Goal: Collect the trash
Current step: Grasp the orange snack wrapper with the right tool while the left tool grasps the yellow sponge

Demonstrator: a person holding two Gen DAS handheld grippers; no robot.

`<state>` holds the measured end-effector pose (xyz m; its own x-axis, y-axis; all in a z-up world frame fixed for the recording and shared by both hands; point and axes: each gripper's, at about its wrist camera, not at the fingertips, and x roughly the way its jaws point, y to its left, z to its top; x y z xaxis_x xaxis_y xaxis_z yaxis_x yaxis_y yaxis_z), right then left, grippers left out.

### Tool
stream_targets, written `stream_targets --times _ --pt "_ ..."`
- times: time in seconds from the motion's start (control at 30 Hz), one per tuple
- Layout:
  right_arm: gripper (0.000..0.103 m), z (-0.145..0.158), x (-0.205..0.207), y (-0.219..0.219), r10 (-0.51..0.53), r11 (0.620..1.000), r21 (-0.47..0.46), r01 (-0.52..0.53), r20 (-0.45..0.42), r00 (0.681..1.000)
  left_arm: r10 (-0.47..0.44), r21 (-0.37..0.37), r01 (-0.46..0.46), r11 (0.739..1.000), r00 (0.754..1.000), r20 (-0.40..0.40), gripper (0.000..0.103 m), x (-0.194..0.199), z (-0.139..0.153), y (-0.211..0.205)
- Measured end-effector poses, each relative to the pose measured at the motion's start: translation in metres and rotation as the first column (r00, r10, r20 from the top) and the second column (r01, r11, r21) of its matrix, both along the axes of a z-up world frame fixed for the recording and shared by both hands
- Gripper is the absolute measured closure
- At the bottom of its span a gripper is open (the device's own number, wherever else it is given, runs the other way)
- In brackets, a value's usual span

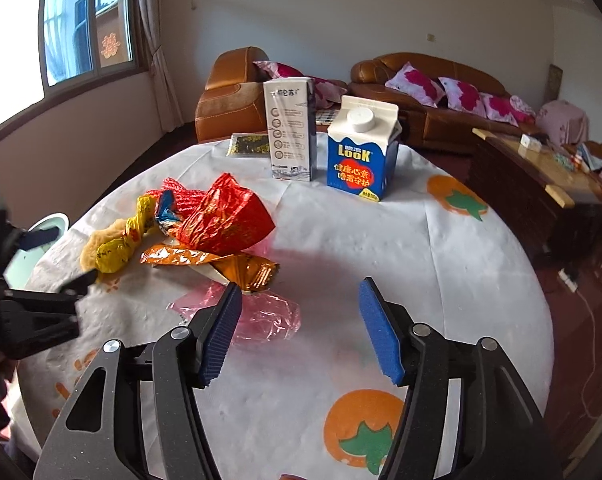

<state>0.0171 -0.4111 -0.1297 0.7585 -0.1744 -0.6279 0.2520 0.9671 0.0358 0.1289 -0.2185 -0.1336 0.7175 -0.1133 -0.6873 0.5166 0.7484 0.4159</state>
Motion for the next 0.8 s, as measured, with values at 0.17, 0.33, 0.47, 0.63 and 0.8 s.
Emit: stream_targets --times 0.17,0.33,0.47,0.63,0.8 --pt "0.042 0.003 0.005 -0.003 0.032 0.999 0.029 -0.032 0.009 0.999 -0.015 -0.031 0.013 0.999 0.996 -0.089 0.066 0.012 -0.004 0.0" --pt "0.042 0.004 0.024 0.008 0.102 0.994 0.026 -0.102 -0.008 0.995 -0.029 -0.044 0.024 0.999 0.994 -0.106 0.076 0.011 -0.004 0.009" --pt "0.07 -0.01 0.036 0.017 0.167 0.985 0.047 -0.164 -0.083 0.982 -0.037 -0.052 0.033 0.998 0.997 -0.073 0.077 0.004 0.007 0.023" --pt "0.092 -0.009 0.028 0.033 0.224 0.974 0.057 -0.22 -0.087 0.971 -0.023 -0.078 0.019 0.997 0.998 -0.051 0.078 -0.003 0.023 0.046" --pt "0.098 0.005 0.015 0.053 0.266 0.964 0.042 -0.264 -0.055 0.962 -0.001 -0.114 -0.001 0.993 1.0 -0.018 0.078 -0.013 0.042 0.073"
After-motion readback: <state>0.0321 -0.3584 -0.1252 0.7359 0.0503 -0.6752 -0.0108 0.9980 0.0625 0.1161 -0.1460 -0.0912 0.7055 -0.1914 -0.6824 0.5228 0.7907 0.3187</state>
